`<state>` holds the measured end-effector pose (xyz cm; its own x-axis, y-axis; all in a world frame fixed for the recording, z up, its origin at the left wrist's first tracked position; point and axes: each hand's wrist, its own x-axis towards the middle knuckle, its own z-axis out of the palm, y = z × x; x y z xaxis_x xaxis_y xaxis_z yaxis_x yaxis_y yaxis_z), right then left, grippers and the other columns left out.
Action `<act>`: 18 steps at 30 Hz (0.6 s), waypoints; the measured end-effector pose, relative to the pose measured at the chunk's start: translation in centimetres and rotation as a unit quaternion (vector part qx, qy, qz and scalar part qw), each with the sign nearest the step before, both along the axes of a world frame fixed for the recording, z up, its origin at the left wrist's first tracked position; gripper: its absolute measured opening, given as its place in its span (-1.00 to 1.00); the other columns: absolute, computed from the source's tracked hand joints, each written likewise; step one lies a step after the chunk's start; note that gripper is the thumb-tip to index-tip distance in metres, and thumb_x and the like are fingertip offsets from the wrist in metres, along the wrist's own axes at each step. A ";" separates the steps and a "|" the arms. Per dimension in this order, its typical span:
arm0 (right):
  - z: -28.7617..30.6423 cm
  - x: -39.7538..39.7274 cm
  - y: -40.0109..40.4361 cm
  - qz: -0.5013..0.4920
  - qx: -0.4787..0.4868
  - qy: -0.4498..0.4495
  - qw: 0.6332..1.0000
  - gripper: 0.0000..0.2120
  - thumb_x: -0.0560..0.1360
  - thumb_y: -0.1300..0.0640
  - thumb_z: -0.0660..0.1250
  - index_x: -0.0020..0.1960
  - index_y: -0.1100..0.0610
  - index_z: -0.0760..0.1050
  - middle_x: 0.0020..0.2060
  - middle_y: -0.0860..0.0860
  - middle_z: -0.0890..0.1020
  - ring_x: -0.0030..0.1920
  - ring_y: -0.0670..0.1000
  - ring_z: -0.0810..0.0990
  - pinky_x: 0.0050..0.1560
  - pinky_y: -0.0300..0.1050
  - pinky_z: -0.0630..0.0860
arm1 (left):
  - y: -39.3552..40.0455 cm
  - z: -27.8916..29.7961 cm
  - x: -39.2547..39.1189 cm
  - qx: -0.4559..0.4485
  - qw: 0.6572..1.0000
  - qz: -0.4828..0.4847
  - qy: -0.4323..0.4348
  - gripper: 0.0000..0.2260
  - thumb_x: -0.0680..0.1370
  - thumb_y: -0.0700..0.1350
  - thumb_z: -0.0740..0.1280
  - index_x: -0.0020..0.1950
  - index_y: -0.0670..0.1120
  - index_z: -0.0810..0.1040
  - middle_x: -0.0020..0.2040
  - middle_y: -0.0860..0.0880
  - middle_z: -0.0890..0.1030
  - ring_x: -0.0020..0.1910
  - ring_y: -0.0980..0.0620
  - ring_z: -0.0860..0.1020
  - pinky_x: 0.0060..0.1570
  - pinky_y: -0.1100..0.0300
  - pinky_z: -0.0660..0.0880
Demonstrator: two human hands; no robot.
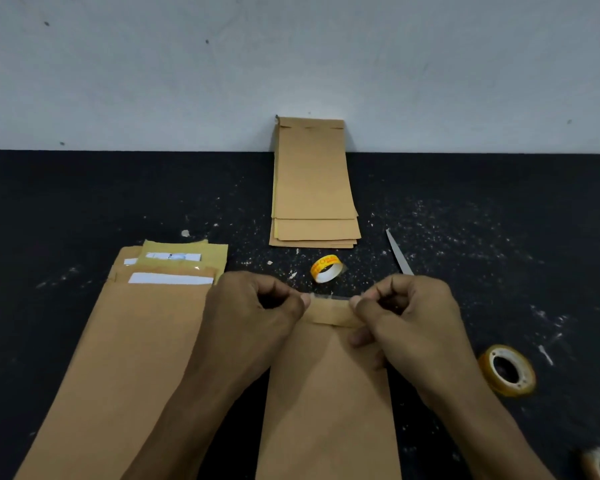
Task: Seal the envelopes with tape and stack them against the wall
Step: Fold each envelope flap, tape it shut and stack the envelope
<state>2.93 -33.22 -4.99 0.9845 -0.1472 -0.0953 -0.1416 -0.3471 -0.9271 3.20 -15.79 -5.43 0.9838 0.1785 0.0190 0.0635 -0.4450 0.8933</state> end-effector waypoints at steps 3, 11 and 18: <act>-0.2 0.0 0.1 -0.005 -0.018 -0.007 1.000 -0.85 0.47 0.21 0.45 -0.28 0.11 0.60 -0.49 0.03 0.65 -0.47 0.06 0.66 -0.46 0.02 0.62 | -0.3 -0.2 0.0 0.012 1.000 0.012 -0.009 -0.88 0.41 0.00 0.51 -0.30 0.00 0.72 -0.40 0.13 0.65 -0.34 0.19 0.62 -0.32 0.26 0.55; -0.7 -0.6 0.5 -0.034 -0.052 -0.042 0.997 -0.79 0.35 0.02 0.56 -0.35 0.06 0.59 -0.48 0.05 0.64 -0.48 0.17 0.59 -0.43 0.16 0.59 | -0.6 -0.7 -0.3 0.021 0.999 0.022 -0.024 -0.84 0.35 0.04 0.56 -0.35 0.00 0.69 -0.34 0.12 0.67 -0.33 0.16 0.63 -0.22 0.03 0.60; -0.9 -0.7 0.5 -0.026 -0.079 -0.032 0.996 -0.78 0.35 0.13 0.59 -0.38 0.07 0.58 -0.44 0.00 0.66 -0.46 0.06 0.62 -0.37 0.09 0.63 | -0.7 -1.1 -0.1 0.056 0.998 0.009 -0.027 -0.83 0.30 -0.03 0.60 -0.40 -0.02 0.66 -0.28 0.15 0.65 -0.30 0.18 0.60 -0.25 0.21 0.50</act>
<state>2.24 -32.72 -5.85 0.9784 -0.2068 -0.0043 -0.1058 -0.4827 -0.8694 3.12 -16.48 -6.55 0.9774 0.1898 0.0932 0.0247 -0.5406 0.8409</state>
